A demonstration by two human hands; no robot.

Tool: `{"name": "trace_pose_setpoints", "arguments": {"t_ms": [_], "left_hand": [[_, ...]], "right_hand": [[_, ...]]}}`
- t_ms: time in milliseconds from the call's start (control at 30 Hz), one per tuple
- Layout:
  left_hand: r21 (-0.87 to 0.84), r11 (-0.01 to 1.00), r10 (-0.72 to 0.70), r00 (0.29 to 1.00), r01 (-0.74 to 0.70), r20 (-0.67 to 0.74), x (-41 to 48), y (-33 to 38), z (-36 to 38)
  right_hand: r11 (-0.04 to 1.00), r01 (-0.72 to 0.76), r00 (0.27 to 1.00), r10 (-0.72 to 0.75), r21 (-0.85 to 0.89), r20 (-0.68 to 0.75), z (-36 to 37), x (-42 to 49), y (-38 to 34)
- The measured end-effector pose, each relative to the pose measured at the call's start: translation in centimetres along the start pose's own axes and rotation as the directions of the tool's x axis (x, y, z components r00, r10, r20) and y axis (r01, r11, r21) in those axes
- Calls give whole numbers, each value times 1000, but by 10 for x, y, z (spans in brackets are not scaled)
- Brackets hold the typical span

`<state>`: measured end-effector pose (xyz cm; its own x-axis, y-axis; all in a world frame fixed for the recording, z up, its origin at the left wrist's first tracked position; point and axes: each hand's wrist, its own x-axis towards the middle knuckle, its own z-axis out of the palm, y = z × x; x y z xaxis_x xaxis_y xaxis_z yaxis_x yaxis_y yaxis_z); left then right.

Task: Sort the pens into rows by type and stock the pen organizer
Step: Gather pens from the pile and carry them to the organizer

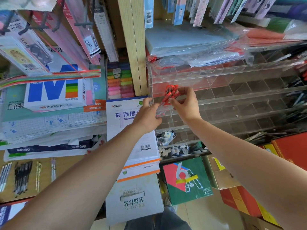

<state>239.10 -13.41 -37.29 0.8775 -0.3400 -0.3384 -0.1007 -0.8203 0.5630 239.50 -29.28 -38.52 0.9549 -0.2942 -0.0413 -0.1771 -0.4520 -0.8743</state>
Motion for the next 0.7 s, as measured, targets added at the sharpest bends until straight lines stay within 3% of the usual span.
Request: {"name": "trace_pose_setpoints", "arguments": {"t_ms": [233,433,567,700], "left_hand": [[-27,1000,-2,971,-4,-239,-16,4,4],[-172,984,-125,890,53,-439,-50,-20,3],[-310,940,-275,860,145,-430,-83,-67,-3],[-331,917,-349,845,221,-405,-129,-134,-12]], "right_hand": [[997,74,994,-75,-12,-84,-8,-22,-4],[987,99,976,-120,125,179,20,-59,-29],[986,88,933,-132,142,335,67,-94,-54],[990,99,876,-136,102,463,134,-135,-72]]}}
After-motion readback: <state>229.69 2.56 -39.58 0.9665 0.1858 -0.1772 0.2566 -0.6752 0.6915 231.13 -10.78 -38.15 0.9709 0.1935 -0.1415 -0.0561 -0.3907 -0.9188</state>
